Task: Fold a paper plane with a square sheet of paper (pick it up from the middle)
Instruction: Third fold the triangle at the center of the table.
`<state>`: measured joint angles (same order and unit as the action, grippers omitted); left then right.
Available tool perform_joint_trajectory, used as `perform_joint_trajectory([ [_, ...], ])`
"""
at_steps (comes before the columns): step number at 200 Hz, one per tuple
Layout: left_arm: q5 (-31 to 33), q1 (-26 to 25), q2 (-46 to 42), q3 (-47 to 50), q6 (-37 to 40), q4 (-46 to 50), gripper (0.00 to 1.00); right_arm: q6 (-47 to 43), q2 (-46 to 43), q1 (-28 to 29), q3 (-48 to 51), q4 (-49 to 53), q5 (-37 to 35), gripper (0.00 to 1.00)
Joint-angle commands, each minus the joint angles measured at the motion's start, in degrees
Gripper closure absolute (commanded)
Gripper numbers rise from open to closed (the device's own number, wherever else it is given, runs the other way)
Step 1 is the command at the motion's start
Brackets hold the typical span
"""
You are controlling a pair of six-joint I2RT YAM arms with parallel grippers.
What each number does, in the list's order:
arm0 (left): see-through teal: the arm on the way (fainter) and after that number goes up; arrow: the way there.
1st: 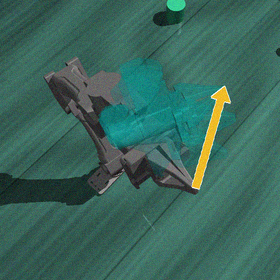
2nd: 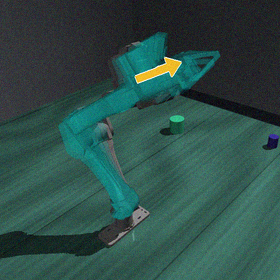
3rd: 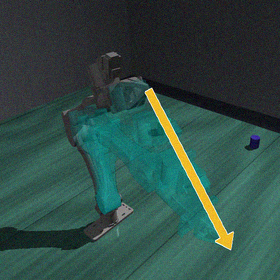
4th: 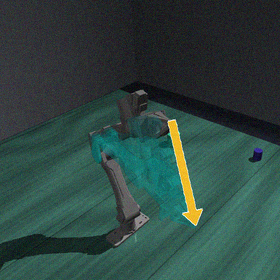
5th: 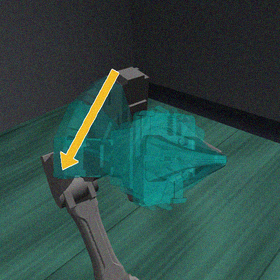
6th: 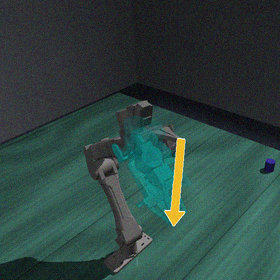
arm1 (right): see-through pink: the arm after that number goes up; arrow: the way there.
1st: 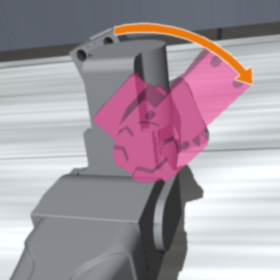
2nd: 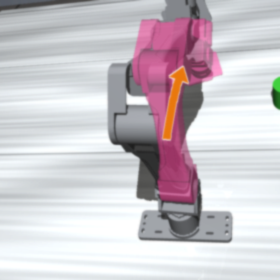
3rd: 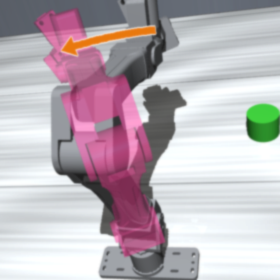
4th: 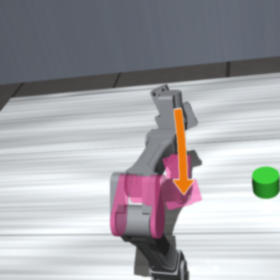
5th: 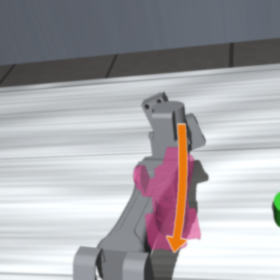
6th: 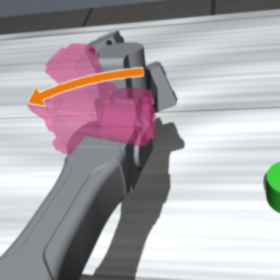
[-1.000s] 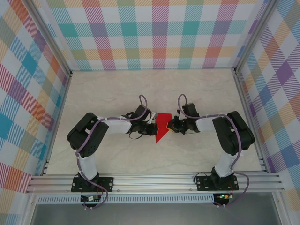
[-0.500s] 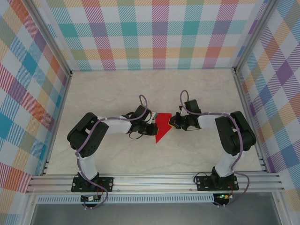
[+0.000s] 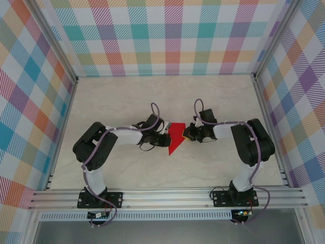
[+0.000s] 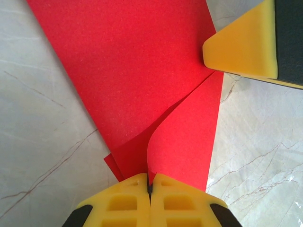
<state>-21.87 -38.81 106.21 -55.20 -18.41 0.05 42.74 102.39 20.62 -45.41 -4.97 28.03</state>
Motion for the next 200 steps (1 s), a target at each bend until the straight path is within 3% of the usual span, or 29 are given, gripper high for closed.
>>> perform_joint_trajectory([
  [1,2.4,0.5,0.6,0.0,0.9,8.2,0.98,-1.6,-3.3,0.1,-1.6,4.8,0.2,0.97],
  [43,4.4,0.5,-6.0,-1.6,-0.8,11.2,0.67,-3.4,-11.7,1.4,-3.1,13.6,-4.4,0.9],
  [65,6.4,0.5,-9.3,-1.8,-1.6,12.9,0.58,-1.8,-14.0,1.9,-1.2,12.4,-2.7,0.9],
  [88,10.0,0.5,-12.8,-0.9,-2.8,14.5,0.55,-0.7,-15.4,4.0,0.3,11.1,-1.9,0.89],
  [101,9.6,0.5,-14.5,-0.4,-3.3,14.2,0.59,0.0,-15.4,5.3,0.9,10.5,-1.9,0.89],
  [136,0.8,0.5,-13.8,-1.6,-4.4,11.2,0.85,2.1,-13.4,7.3,1.7,7.6,-2.1,0.9],
  [152,-1.2,0.5,-11.5,-2.5,-4.1,10.2,0.89,2.8,-13.0,7.7,2.0,6.6,-2.4,0.9],
  [200,1.3,0.5,-3.2,-5.2,-4.2,6.8,0.94,4.1,-11.2,8.6,2.1,4.6,-1.2,0.92],
])
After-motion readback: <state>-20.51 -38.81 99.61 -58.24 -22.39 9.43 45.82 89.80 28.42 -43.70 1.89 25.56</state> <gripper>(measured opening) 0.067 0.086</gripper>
